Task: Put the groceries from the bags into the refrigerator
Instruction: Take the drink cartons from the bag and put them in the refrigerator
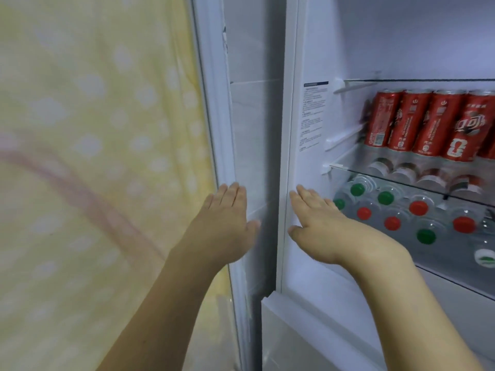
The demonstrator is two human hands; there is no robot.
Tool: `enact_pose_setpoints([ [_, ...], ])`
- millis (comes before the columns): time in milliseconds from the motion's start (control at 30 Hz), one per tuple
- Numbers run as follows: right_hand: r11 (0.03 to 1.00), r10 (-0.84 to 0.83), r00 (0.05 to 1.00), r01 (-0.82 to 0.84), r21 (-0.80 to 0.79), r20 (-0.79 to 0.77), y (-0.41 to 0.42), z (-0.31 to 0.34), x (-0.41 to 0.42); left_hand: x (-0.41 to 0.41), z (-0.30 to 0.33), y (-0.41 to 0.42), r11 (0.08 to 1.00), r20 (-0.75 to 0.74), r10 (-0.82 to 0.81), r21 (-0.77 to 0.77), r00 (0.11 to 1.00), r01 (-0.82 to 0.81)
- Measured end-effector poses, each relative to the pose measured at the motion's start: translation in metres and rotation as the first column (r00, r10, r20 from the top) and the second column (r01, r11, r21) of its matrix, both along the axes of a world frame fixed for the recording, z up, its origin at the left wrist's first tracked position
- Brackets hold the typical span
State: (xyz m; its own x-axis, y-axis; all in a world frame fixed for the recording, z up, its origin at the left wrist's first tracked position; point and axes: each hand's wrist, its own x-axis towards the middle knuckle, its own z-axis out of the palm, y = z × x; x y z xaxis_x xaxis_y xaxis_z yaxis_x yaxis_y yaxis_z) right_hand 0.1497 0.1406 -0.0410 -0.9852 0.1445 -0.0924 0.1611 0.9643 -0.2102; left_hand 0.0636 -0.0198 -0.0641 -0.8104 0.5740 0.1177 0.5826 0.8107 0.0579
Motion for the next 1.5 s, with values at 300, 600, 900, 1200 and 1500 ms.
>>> enact_pose_setpoints([
  [300, 0.967, 0.253, 0.967, -0.251, -0.051, 0.040, -0.083, -0.010, -0.029, 0.022, 0.000, -0.099, 0.966, 0.026, 0.255, 0.032, 0.967, -0.256],
  [600, 0.926, 0.378, 0.925, -0.377, -0.028, 0.036, -0.141, -0.013, -0.045, 0.045, 0.003, -0.160, 0.914, 0.049, 0.406, -0.008, 0.913, -0.406],
  [900, 0.828, 0.560, 0.828, -0.560, 0.005, 0.007, -0.203, -0.010, -0.047, 0.081, 0.006, -0.217, 0.817, 0.055, 0.577, -0.050, 0.815, -0.575],
  [1200, 0.721, 0.693, 0.721, -0.693, 0.008, 0.014, -0.262, -0.007, -0.039, 0.110, 0.004, -0.265, 0.695, 0.073, 0.718, -0.021, 0.693, -0.718],
  [1500, 0.569, 0.822, 0.569, -0.822, 0.017, 0.002, -0.356, 0.003, 0.001, 0.179, 0.015, -0.339, 0.572, 0.049, 0.817, 0.052, 0.575, -0.818],
])
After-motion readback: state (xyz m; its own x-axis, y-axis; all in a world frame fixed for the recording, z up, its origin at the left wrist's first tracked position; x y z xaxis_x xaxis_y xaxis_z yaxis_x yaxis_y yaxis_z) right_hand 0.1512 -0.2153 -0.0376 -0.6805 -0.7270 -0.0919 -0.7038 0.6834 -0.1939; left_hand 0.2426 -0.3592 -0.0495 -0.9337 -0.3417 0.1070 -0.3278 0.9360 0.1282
